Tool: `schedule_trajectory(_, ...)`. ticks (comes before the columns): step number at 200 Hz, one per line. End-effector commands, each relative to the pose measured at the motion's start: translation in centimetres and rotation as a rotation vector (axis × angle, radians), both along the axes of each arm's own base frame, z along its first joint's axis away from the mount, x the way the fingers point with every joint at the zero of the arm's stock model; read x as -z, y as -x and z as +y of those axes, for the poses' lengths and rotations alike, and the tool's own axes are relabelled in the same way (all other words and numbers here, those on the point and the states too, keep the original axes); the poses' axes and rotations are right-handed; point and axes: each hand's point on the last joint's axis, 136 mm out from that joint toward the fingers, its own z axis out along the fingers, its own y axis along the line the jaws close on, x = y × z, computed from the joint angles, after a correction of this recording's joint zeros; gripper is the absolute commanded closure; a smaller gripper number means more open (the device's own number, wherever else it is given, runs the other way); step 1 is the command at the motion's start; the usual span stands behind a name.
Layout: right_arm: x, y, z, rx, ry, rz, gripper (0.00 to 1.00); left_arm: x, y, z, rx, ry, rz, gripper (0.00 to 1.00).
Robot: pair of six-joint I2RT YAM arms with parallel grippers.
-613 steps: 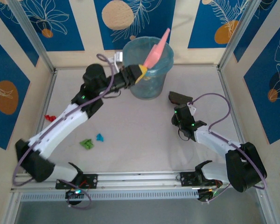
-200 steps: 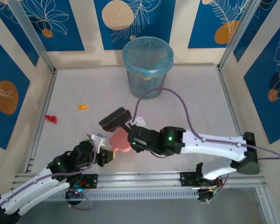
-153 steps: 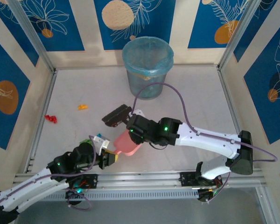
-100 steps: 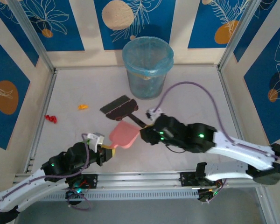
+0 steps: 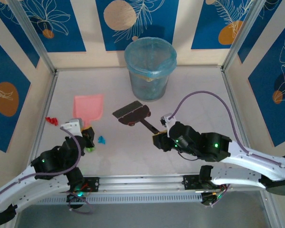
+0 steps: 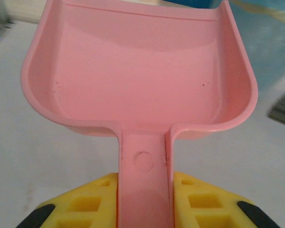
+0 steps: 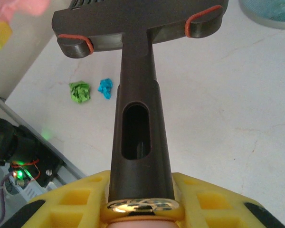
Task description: Sweep away the paper scraps from the table
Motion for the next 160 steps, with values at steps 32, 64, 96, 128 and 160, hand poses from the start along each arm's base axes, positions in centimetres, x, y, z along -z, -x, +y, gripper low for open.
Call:
schedule_trajectory(32,3.6,1.5,6.9,-0.307,0.072,-0.023,1.00,0.9,0.4,5.6,-0.246,-0.082,-0.036,1.00)
schedule_trajectory(64,7.4,1.2,10.8,-0.379,0.238,-0.029,1.00,1.4,0.3,5.8,-0.257,-0.088,-0.019,1.00)
schedule_trajectory(96,9.5,1.0,14.3,-0.423,0.361,-0.063,1.00,2.2,0.3,5.9,-0.260,-0.090,0.005,1.00)
schedule_trajectory(128,12.8,-0.1,14.2,-0.385,0.521,-0.033,1.00,2.6,0.4,6.0,-0.257,-0.089,0.017,1.00)
schedule_trajectory(160,14.7,-1.6,11.3,-0.259,0.573,0.037,1.00,2.8,0.3,5.6,-0.238,-0.080,0.019,1.00)
